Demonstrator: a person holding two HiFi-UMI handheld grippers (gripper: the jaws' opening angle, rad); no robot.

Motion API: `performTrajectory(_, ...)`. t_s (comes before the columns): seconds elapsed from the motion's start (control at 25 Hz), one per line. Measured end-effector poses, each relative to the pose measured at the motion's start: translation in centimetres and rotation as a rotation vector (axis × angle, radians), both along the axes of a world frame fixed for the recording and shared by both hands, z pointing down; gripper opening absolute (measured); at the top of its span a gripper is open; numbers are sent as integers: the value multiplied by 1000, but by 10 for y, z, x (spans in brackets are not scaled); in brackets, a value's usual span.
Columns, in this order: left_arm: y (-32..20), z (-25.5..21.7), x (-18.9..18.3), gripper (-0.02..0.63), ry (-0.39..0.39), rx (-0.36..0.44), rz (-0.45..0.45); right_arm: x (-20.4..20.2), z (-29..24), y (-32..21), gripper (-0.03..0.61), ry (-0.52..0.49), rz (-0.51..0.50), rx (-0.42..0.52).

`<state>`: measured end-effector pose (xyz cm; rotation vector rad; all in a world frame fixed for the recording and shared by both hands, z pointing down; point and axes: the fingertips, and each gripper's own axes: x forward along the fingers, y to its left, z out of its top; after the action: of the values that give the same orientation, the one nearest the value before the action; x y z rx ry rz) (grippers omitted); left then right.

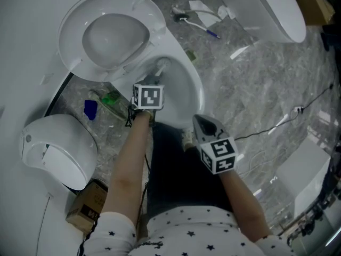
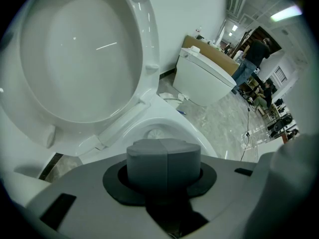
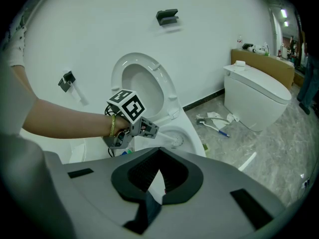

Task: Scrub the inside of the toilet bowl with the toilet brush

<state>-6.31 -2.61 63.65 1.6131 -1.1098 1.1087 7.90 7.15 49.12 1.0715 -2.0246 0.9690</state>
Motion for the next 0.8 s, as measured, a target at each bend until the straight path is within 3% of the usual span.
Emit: performTrajectory(0.8, 8, -3, -38, 154, -91, 17, -72, -5, -5, -2, 0, -2, -13, 11)
